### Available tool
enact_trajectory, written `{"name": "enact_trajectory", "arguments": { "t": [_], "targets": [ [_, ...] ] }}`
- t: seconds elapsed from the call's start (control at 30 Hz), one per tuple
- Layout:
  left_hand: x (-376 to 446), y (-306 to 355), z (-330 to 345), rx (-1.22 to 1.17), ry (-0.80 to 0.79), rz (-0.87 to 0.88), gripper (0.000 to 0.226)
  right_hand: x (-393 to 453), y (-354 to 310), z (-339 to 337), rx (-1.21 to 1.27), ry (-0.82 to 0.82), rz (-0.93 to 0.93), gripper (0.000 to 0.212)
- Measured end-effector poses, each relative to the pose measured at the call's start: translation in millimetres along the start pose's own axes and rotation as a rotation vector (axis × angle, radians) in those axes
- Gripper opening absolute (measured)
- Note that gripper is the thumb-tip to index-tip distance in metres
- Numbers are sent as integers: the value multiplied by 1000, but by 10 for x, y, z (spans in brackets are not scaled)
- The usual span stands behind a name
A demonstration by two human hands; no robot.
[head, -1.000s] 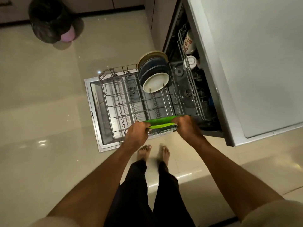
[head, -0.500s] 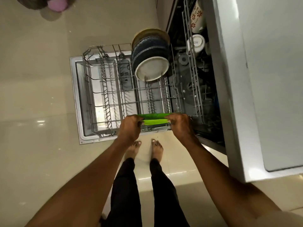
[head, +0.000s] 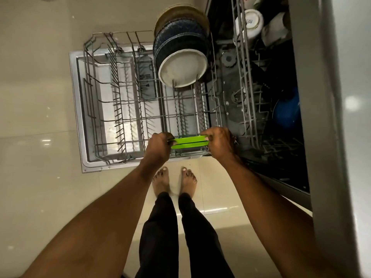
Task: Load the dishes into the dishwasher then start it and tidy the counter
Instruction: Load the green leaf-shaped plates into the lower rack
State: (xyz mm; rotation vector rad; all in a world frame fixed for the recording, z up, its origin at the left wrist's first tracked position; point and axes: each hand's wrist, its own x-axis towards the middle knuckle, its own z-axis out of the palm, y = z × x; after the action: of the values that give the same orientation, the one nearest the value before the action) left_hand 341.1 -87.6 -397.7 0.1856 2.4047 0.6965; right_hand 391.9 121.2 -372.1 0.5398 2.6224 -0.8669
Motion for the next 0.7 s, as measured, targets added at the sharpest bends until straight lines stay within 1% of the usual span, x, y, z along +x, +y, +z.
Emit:
{"name": "enact_trajectory", "arguments": {
  "t": [0.2,0.37,0.47,0.63,0.7],
  "targets": [
    [91,-4,86,0,-18,-9,16,54,109,160,14,0,33,47],
    [142,42,127,-3,-10,-60,21,95,173,249,20,19,52,46],
    [160,14,151,-49,-29,-71,21,120,201,308,23,18,50,48],
    [186,-56,178,-50,-33,-99,19,178,211,373,24,-6,40,48],
    [204,-78,204,-58,-80,-118,31,205,246,429,8,-30,35,49]
  ]
}}
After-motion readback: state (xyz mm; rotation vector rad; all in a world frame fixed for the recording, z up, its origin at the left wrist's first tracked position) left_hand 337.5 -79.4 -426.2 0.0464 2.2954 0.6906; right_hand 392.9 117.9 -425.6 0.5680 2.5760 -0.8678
